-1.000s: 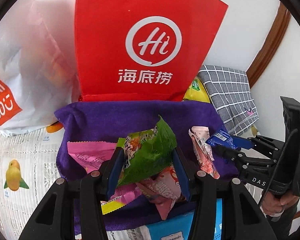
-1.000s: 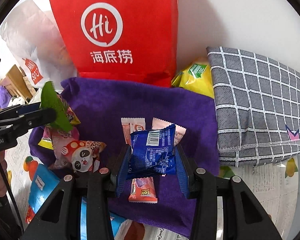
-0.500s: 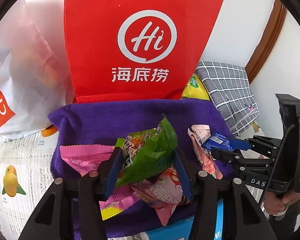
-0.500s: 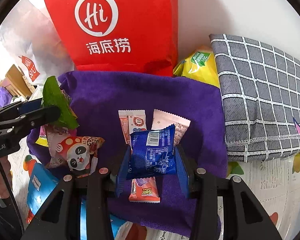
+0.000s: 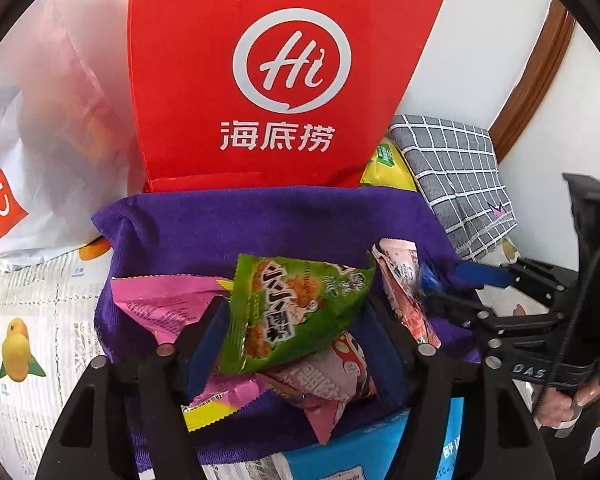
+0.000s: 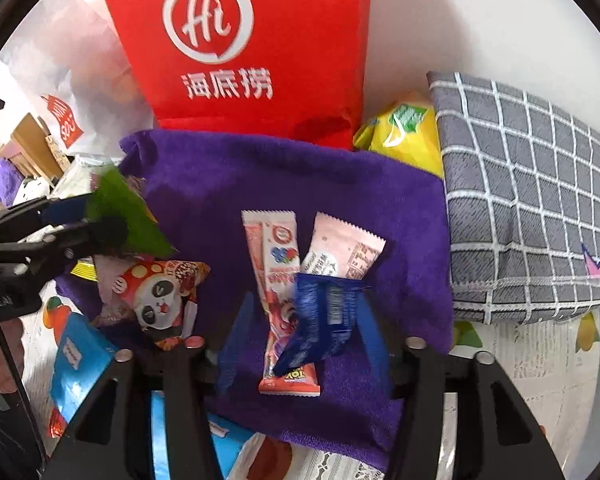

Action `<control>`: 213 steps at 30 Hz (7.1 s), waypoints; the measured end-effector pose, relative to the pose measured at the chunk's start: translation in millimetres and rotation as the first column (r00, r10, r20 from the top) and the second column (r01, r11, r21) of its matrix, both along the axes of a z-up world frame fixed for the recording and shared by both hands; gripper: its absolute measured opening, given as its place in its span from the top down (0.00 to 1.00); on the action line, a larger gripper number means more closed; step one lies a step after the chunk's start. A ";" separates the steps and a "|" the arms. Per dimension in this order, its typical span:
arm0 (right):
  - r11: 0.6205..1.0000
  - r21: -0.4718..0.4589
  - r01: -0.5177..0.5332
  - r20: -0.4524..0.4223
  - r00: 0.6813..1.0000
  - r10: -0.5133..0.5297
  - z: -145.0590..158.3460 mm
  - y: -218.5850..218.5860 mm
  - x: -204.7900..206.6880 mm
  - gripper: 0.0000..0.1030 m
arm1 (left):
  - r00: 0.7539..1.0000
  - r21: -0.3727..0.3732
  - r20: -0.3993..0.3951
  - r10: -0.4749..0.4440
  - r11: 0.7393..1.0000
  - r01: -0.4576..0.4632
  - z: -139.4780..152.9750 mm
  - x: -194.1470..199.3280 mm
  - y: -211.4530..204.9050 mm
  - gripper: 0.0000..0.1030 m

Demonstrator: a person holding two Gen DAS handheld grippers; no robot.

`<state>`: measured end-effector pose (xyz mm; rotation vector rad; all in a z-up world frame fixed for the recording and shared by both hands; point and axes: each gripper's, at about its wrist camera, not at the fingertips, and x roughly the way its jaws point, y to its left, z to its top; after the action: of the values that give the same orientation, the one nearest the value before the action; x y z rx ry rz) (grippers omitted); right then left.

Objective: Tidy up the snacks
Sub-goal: 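Open the right tool on the towel while the left tool releases the green bag, then lift both open tools back from the towel toward the remaining snacks, then grasp the pink candy with the right tool while the left tool grasps the red packet, then carry the pink candy and red packet over the tissue pack onto the towel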

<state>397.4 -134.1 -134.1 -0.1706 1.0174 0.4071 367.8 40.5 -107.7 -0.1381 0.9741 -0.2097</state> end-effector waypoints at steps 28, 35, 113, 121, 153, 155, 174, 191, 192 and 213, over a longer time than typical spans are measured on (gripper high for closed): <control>0.991 0.051 0.122 0.285 0.949 -0.131 85.4 -3.3 -124.2 0.20 | 0.992 -0.060 0.092 0.085 0.995 -0.079 42.8 -125.6 22.9 0.33; 0.981 0.121 0.151 0.293 0.939 -0.181 90.1 -13.1 -175.7 0.18 | 0.988 -0.043 0.131 0.087 0.996 -0.082 49.7 -172.8 23.6 0.33; 0.986 0.149 0.073 0.085 0.993 -0.086 -45.2 -56.3 -241.3 0.66 | 0.995 0.101 -0.019 0.096 0.990 -0.094 -33.3 -218.7 10.5 0.56; 0.979 0.202 0.018 0.103 0.994 -0.039 -23.0 -63.8 -245.8 0.66 | 0.983 0.049 -0.036 0.182 0.982 -0.180 -21.1 -237.5 10.9 0.56; 0.961 0.259 0.101 0.097 0.987 -0.130 21.0 -55.0 -247.4 0.66 | 0.996 -0.049 0.023 0.086 0.995 -0.085 18.3 -233.5 -11.2 0.56; 0.952 0.277 0.127 0.092 0.983 -0.158 24.4 -55.0 -248.4 0.66 | 0.997 -0.055 0.034 0.071 0.996 -0.069 20.5 -233.7 -7.3 0.56; 0.868 0.357 0.345 0.069 0.917 -0.393 48.4 -44.8 -273.7 0.66 | 0.993 -0.120 0.047 -0.106 0.987 0.111 16.2 -235.4 24.3 0.56; 0.890 0.272 0.366 0.131 0.902 -0.411 55.6 -8.3 -289.8 0.66 | 0.987 -0.135 0.040 -0.154 0.978 0.158 12.2 -225.9 32.0 0.56; 0.891 0.270 0.364 0.131 0.903 -0.409 56.5 -8.2 -288.7 0.66 | 0.988 -0.136 0.046 -0.150 0.978 0.155 15.0 -226.2 32.5 0.56; 0.923 0.285 0.258 0.165 0.936 -0.312 75.3 -7.7 -246.9 0.66 | 0.993 -0.110 0.083 -0.087 0.989 0.096 52.0 -194.5 24.7 0.56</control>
<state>150.5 -141.8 -58.8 0.1695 0.7588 0.2445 173.3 65.2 -55.6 -0.1881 0.8918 -0.3530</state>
